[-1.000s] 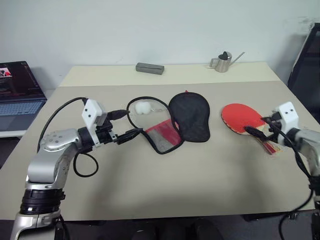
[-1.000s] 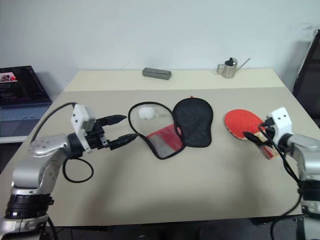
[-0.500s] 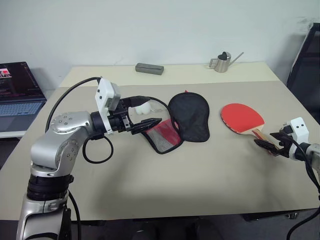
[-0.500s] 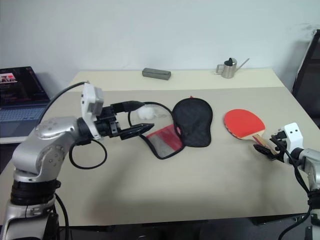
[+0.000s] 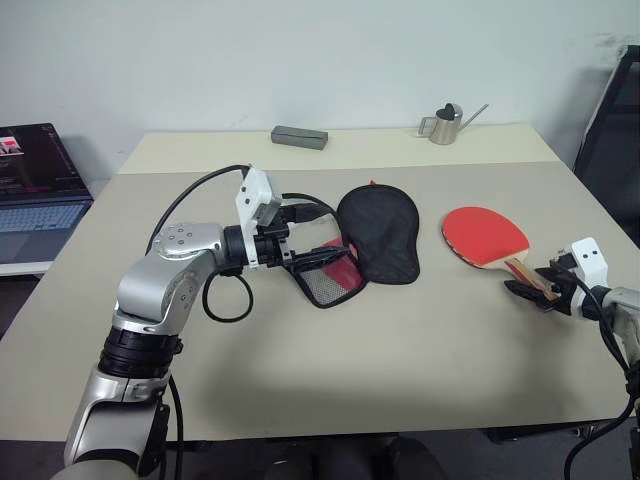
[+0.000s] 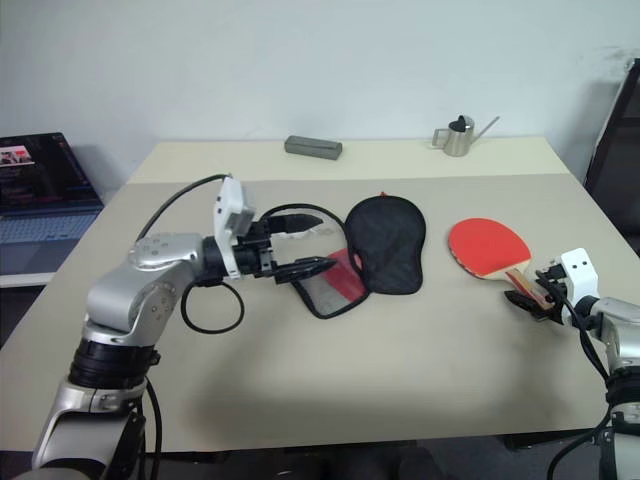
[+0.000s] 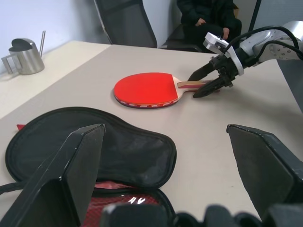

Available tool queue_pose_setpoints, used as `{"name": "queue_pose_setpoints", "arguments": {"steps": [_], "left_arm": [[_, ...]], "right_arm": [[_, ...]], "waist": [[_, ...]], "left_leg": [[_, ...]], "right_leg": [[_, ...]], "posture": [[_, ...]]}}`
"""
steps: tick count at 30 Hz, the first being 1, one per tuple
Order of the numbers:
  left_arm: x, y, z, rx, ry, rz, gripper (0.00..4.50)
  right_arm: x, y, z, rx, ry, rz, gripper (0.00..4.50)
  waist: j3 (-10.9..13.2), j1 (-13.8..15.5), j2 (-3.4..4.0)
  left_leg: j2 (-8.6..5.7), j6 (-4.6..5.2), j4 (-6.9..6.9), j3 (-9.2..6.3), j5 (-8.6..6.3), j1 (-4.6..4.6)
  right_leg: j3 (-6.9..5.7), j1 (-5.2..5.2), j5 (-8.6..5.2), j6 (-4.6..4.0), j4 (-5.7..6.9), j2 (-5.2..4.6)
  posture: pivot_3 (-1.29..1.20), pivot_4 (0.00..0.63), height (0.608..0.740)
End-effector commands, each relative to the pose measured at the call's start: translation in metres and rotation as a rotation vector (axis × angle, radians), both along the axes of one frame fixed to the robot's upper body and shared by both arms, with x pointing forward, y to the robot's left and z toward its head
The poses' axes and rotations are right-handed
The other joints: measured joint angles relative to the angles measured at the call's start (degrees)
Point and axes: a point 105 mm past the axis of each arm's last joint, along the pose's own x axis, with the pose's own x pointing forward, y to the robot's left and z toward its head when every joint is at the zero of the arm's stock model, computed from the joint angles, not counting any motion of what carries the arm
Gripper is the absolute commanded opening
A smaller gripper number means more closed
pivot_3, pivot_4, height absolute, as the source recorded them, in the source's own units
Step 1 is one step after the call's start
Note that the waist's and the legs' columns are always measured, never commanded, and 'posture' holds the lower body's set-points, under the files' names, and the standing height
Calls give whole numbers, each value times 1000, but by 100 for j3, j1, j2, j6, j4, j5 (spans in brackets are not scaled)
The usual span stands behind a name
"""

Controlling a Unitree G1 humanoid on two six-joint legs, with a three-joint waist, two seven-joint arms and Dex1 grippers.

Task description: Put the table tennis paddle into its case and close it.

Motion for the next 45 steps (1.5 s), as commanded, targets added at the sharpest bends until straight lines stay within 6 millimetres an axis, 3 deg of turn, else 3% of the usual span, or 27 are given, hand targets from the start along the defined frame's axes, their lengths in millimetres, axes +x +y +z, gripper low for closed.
{"name": "queue_pose_setpoints", "arguments": {"steps": [1, 3, 9, 13, 18, 25, 29, 33, 40, 45], "left_arm": [[-1, 1, 12, 6, -59, -10, 4500], [0, 2, 11, 8, -59, -7, 4500], [-1, 10, 7, 24, -57, 19, 4500], [3, 35, 7, 46, -69, 108, 4500], [5, 64, 5, 63, -73, 215, 4500], [6, 88, 3, 47, -73, 328, 4500], [6, 99, 2, 40, -76, 375, 4500], [7, 107, 3, 36, -81, 405, 4500], [8, 118, 6, 28, -96, 444, 4500], [6, 119, 6, 24, -105, 451, 4500]], "right_arm": [[6, 6, 6, -4, -33, 24, 4286], [7, 7, 4, -5, -33, 24, 3910], [10, 5, -6, -48, -15, -3, 1914], [12, 3, -7, -61, -35, -40, 1171], [17, -1, 8, -68, -99, -111, 1174], [21, 8, 52, -49, -202, -86, 1174], [23, 41, 87, 19, -293, -21, 1174], [19, 76, 99, 65, -314, 51, 1174], [20, 146, 97, 131, -270, 105, 1174], [27, 175, 80, 108, -221, 87, 1174]], "waist": [[0, -10, 0], [0, -20, 0], [-1, -58, -1], [-3, -79, -5], [5, -76, -28], [14, -40, -25], [15, -63, -22], [15, -65, -22], [15, -33, -22], [16, -25, -22]], "left_leg": [[0, 0, 0, 1, 0, 1], [0, 0, 0, 1, 0, 1], [1, 0, 2, 1, 0, 2], [0, 6, 11, 1, -2, 15], [-1, 20, 10, -5, -9, 46], [-2, 22, -4, -9, -10, 64], [1, 20, -6, -7, -9, 36], [6, 6, -3, -13, -1, -1], [1, 12, -3, -19, -5, -5], [0, 8, -4, -22, -3, -7]], "right_leg": [[0, 0, 0, 0, 0, 0], [1, 0, 0, 0, 1, 0], [1, 2, 1, 1, 1, 0], [8, 16, 9, 12, 1, 0], [12, 48, 14, 15, -1, 0], [15, 55, 14, 16, -1, -1], [27, 19, 12, 14, -1, -1], [21, -15, 13, 13, -1, -1], [17, -15, 13, 13, -4, -3], [16, -20, 13, 13, -3, -3]], "posture": [[0, 150, 740], [0, 150, 740], [0, 150, 740], [0, 150, 740], [0, 150, 740], [0, 150, 740], [0, 150, 740], [0, 150, 740], [0, 150, 740], [0, 150, 740]]}}
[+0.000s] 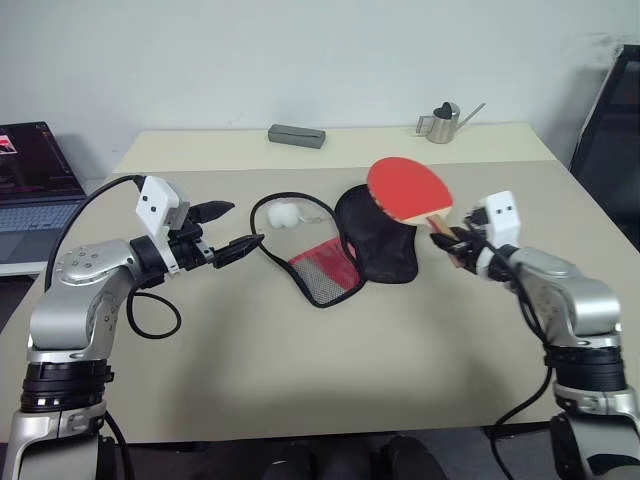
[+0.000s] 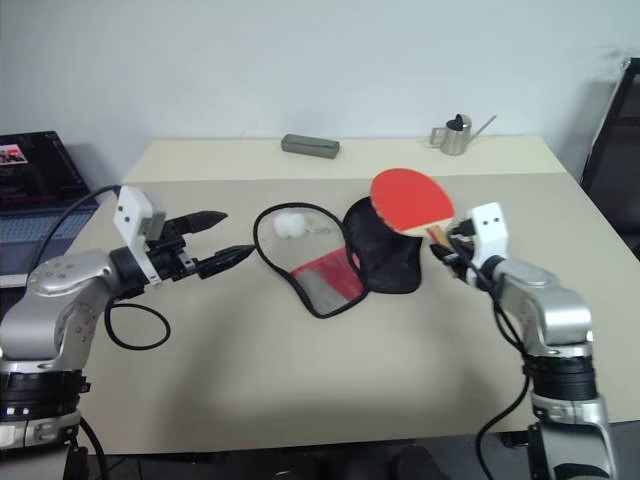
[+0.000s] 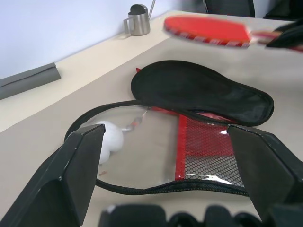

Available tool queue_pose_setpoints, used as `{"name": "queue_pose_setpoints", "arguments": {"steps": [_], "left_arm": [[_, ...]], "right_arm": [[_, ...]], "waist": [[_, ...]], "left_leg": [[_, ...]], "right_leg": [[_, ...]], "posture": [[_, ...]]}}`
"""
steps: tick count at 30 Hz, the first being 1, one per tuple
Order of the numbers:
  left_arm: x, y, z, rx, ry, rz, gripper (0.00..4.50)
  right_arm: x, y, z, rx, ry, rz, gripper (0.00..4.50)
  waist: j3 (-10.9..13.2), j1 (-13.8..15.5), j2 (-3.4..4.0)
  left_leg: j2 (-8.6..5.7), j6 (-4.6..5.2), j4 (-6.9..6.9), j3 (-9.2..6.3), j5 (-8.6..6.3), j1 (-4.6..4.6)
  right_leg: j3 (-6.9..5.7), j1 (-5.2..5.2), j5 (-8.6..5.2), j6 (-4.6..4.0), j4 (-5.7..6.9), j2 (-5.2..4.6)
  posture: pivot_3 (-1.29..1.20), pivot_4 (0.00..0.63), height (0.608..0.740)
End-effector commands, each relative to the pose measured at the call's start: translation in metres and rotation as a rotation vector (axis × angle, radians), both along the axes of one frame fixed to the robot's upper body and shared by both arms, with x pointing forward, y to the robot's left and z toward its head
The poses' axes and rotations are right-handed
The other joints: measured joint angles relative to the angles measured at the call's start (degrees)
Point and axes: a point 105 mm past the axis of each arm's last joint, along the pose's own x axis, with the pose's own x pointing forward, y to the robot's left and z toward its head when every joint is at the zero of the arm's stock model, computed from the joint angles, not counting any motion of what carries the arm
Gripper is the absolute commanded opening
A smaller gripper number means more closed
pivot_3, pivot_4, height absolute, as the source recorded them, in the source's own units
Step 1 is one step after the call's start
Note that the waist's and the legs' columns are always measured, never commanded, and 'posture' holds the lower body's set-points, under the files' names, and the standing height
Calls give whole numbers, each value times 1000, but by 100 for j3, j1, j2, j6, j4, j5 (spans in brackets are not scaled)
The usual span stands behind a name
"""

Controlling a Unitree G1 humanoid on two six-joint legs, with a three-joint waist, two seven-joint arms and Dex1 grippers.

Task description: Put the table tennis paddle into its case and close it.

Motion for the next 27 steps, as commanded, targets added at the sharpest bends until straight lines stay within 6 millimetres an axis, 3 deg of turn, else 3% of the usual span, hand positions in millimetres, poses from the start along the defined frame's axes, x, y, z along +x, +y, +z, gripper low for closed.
{"name": "queue_pose_setpoints", "arguments": {"steps": [1, 5, 15, 27], "left_arm": [[-4, 6, 14, 7, -70, 21, 4500], [-5, 5, 12, 6, -75, 23, 4500], [-6, 5, 10, 4, -82, 29, 4500], [-7, 5, 10, 4, -83, 30, 4500]], "right_arm": [[6, 13, 13, -58, -74, -27, 1174], [19, 26, 0, -76, -60, -69, 1174], [36, 48, -7, -73, -61, -115, 1174], [48, 52, -20, -91, -37, -131, 1174]], "waist": [[0, 6, 0], [0, 4, 0], [0, -44, 0], [0, -64, 0]], "left_leg": [[0, -1, 0, 0, 1, -1], [0, -3, -1, 3, 2, -4], [1, -4, -4, 10, 2, -9], [1, -3, -4, 11, 2, -8]], "right_leg": [[0, -1, 0, 0, -1, 0], [2, -9, 0, 0, 1, 0], [6, -24, 0, -1, 5, 0], [7, -26, 1, -1, 8, 1]], "posture": [[0, 150, 740], [0, 150, 740], [0, 150, 740], [0, 150, 740]]}}
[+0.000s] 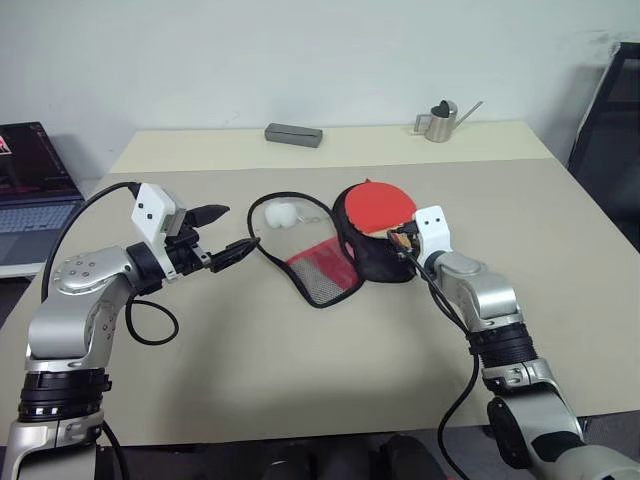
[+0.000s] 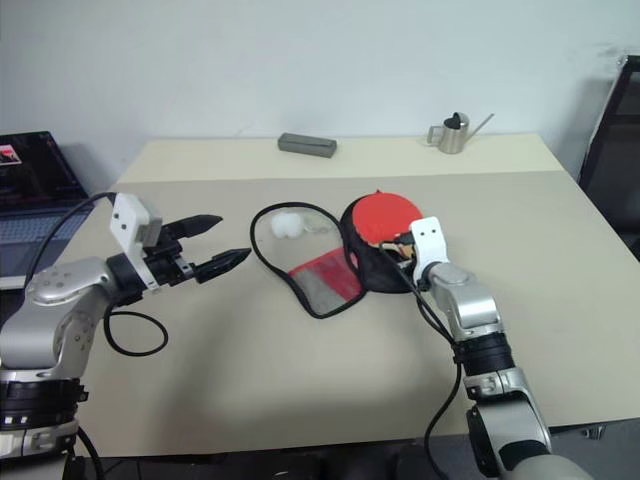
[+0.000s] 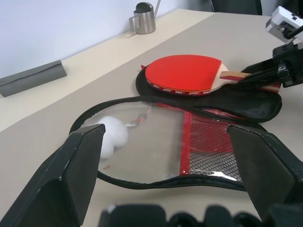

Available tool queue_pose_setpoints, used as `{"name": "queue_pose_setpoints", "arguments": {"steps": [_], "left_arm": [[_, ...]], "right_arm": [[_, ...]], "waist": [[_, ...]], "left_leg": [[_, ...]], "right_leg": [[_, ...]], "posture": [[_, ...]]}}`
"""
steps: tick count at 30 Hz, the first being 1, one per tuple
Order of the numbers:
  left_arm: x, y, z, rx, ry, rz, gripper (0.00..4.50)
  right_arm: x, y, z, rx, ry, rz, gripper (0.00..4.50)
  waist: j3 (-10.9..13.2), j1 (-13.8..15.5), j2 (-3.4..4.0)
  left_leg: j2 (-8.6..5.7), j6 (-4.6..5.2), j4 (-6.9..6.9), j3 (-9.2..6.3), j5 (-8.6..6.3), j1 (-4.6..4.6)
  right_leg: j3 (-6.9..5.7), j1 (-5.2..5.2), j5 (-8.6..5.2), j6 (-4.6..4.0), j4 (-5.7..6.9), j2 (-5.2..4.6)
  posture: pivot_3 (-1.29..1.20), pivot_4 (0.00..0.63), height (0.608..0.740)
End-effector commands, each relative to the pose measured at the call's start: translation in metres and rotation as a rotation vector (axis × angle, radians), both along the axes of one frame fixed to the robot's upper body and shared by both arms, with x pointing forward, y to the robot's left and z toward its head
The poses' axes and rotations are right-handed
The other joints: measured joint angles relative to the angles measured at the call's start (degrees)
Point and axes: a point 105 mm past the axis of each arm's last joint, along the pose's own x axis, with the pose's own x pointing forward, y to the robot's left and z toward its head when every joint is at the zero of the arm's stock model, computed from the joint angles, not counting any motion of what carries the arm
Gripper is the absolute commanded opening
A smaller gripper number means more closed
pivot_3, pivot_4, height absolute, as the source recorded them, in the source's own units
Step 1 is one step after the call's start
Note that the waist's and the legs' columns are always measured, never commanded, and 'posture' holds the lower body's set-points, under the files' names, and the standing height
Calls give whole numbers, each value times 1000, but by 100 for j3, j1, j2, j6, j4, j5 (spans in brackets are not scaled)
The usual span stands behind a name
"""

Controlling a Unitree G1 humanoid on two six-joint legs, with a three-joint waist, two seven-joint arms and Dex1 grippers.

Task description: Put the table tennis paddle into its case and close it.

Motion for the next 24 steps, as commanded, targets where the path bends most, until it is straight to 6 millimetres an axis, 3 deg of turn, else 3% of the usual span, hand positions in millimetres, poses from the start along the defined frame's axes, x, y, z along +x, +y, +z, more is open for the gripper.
{"name": "queue_pose_setpoints", "arguments": {"steps": [1, 21, 23, 24], "left_arm": [[-4, -1, 15, 7, -70, -1, 4500], [-3, -3, 14, 1, -69, -3, 4500], [-3, -3, 14, 0, -70, -2, 4500], [-3, -3, 14, 0, -70, -2, 4500]], "right_arm": [[7, 7, 23, 7, -90, 13, 1174], [8, 25, 19, 6, -75, 54, 1174], [8, 24, 19, 9, -75, 46, 1899], [8, 24, 19, 9, -77, 42, 2038]], "waist": [[0, -1, 0], [0, -10, 0], [0, -9, 0], [0, -8, 0]], "left_leg": [[0, 0, 0, 0, 0, 0], [1, -1, 0, 0, 0, 0], [0, -1, 0, 0, 0, 0], [0, -1, 0, 1, 0, -1]], "right_leg": [[0, 0, 0, 0, 0, 0], [1, -2, 0, 0, 1, 1], [1, -2, 0, 0, 1, 0], [2, -2, 0, 0, 1, 0]], "posture": [[0, 150, 740], [0, 150, 740], [0, 150, 740], [0, 150, 740]]}}
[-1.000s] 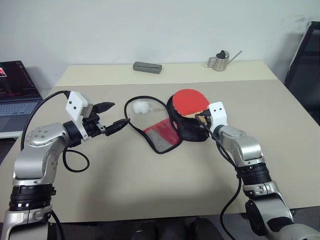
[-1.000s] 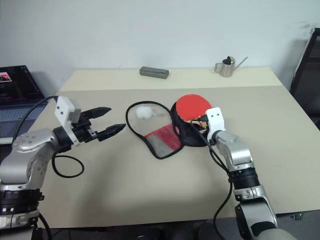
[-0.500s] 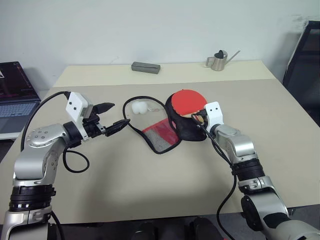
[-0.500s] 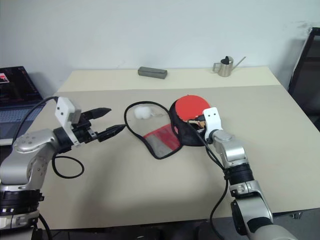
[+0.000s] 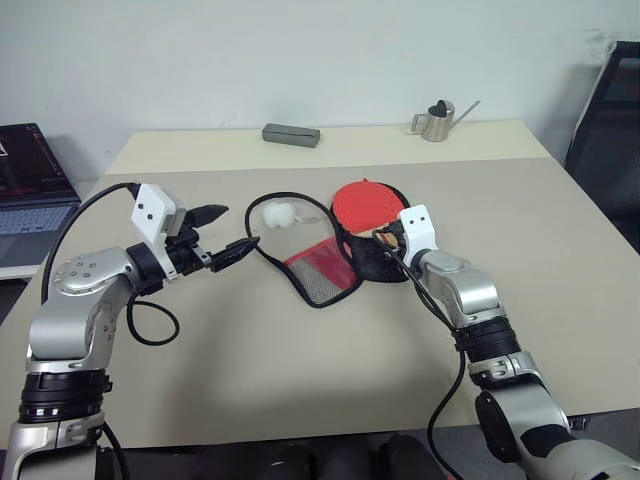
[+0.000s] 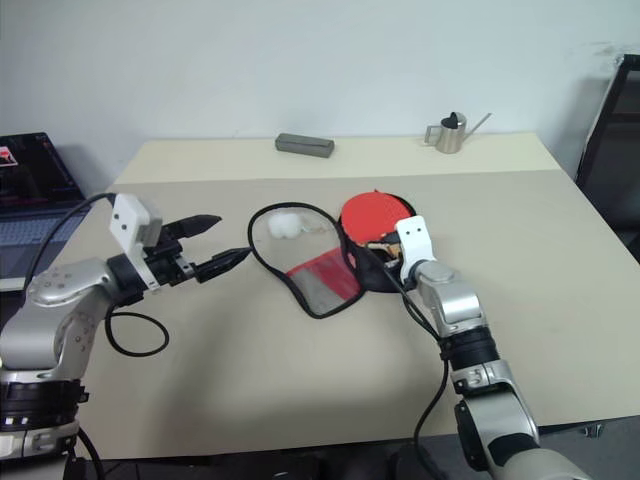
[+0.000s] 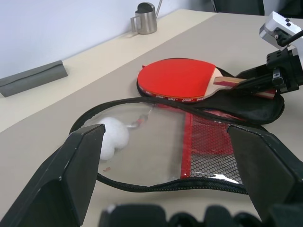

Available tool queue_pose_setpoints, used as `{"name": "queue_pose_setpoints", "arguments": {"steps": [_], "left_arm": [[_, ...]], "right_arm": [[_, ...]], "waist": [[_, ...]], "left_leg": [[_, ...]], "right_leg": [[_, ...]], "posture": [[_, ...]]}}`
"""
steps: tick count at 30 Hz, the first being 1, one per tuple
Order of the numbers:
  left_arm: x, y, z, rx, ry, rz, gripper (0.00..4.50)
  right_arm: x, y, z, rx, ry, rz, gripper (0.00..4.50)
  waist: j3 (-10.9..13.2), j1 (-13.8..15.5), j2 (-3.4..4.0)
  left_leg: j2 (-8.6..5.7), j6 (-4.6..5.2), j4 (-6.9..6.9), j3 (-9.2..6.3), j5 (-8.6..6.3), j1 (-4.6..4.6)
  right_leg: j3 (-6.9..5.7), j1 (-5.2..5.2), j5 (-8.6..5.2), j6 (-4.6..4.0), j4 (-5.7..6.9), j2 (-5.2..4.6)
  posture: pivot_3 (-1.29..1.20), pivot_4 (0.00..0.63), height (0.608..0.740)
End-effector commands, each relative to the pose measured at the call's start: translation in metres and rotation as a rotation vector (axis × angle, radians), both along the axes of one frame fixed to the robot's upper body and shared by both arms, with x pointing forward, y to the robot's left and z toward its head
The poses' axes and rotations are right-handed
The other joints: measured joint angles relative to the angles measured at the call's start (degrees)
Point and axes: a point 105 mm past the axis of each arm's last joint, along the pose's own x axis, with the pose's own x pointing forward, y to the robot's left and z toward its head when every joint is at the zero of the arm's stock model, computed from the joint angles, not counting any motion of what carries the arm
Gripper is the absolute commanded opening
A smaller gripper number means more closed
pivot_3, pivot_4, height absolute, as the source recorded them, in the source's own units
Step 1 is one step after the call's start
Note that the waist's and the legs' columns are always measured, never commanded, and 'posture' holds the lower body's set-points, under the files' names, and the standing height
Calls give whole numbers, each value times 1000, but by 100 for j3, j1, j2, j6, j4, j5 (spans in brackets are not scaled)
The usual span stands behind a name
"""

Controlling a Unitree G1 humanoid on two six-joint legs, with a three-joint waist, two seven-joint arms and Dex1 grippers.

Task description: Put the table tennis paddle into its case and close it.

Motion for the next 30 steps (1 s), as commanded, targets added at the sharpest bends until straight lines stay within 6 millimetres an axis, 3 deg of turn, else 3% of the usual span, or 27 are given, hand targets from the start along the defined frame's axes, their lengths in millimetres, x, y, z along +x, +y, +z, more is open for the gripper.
{"name": "queue_pose_setpoints", "arguments": {"steps": [1, 7, 20, 30], "left_arm": [[-4, -4, 15, 5, -68, -17, 4500], [-4, -3, 15, 4, -68, -15, 4500], [-5, -3, 15, 4, -69, -16, 4500], [-5, -3, 16, 5, -68, -18, 4500]], "right_arm": [[4, 2, 23, 12, -79, -6, 2359], [5, -4, 25, 14, -90, -33, 4465], [-2, 6, 23, 20, -96, 30, 4465], [-5, 9, 10, 15, -71, 54, 4465]], "waist": [[0, 0, 0], [0, 0, 0], [0, 0, 0], [0, -1, 0]], "left_leg": [[0, 0, 0, 0, 0, 0], [1, 0, 0, 0, 0, 1], [1, 0, 0, 0, 0, 1], [1, 0, 0, 0, 0, 1]], "right_leg": [[0, 0, 0, 0, 0, 0], [0, 0, 0, 0, 2, 0], [0, 0, 0, 0, 2, 0], [0, 0, 0, 0, 2, 0]], "posture": [[0, 150, 740], [0, 150, 740], [0, 150, 740], [0, 150, 740]]}}
